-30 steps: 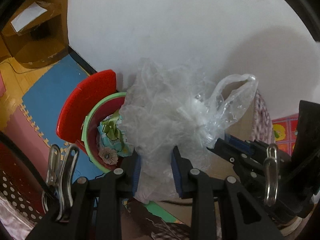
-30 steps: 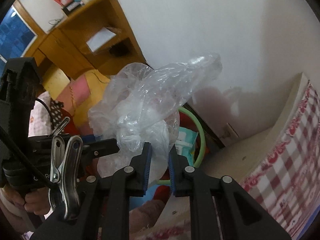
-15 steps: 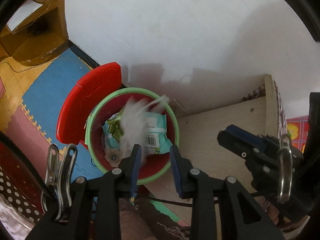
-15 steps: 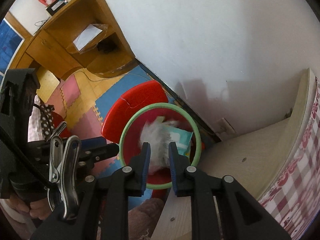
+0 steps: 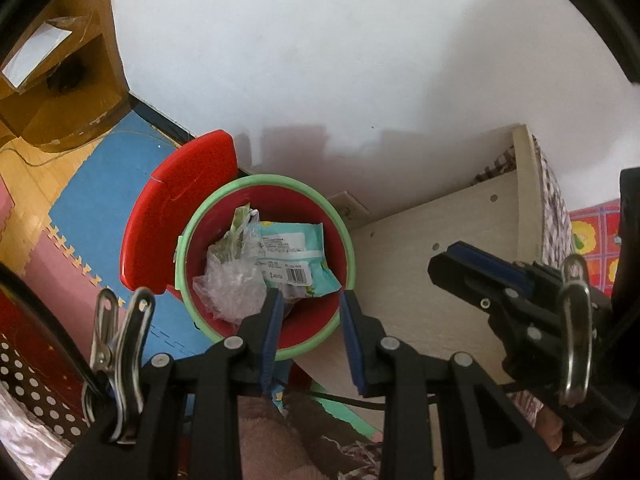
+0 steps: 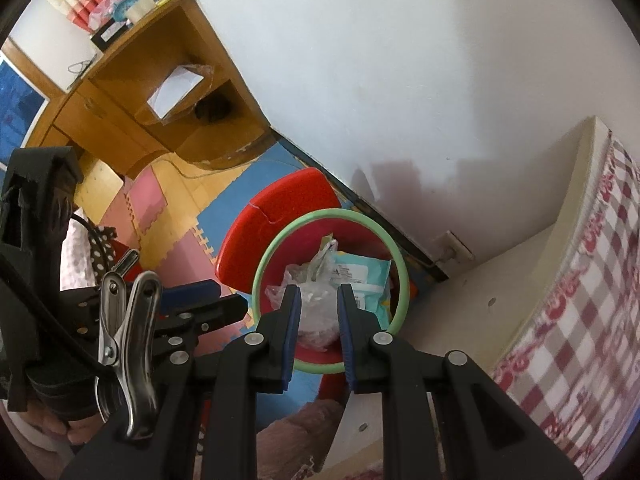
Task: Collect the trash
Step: 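Open both grippers over the red bucket to drop the plastic bag, then move both tools back from the bucket to the white HP boxes on the bed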
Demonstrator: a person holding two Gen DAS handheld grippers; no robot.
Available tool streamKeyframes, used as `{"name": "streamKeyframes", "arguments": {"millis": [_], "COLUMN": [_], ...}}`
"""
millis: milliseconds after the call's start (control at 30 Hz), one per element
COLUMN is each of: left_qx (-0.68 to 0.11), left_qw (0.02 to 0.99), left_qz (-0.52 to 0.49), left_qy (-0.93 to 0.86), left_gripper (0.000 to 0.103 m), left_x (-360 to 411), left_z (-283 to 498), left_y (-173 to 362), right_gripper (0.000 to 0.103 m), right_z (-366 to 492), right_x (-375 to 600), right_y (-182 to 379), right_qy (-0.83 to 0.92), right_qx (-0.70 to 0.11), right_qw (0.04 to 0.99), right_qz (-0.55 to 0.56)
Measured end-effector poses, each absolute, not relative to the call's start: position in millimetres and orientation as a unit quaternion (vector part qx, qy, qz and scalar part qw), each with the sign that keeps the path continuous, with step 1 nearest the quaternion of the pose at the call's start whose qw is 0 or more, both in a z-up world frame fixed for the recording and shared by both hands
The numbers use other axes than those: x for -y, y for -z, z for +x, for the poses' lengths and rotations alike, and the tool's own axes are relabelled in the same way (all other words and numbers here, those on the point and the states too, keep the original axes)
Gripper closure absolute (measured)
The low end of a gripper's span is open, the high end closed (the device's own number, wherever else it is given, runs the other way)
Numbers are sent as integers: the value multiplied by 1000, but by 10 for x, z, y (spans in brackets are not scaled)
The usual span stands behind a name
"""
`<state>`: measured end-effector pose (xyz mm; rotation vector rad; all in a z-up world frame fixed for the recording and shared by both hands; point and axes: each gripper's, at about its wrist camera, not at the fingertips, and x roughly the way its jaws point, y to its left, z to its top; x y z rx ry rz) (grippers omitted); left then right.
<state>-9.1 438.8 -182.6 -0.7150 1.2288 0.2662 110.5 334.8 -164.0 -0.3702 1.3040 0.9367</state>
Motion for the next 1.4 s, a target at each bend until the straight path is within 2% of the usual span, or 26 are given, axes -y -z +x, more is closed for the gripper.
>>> {"name": "streamKeyframes", "arguments": {"millis": [900, 1400], "left_qx": [-525, -499], "left_qw": [796, 831], "left_qz": [-264, -218], "left_qy": [-146, -116], "left_gripper": [74, 74], "left_x": [-4049, -3209], "left_z": [-469, -635], "left_y": [1016, 389], "right_gripper": [83, 83], "right_z": [436, 102], "right_x": [-2638, -1471], "right_y": [593, 98], "right_qy": [-475, -452], "right_qx": [-508, -474], "right_qw": [714, 755], "right_qz": [-84, -26]}}
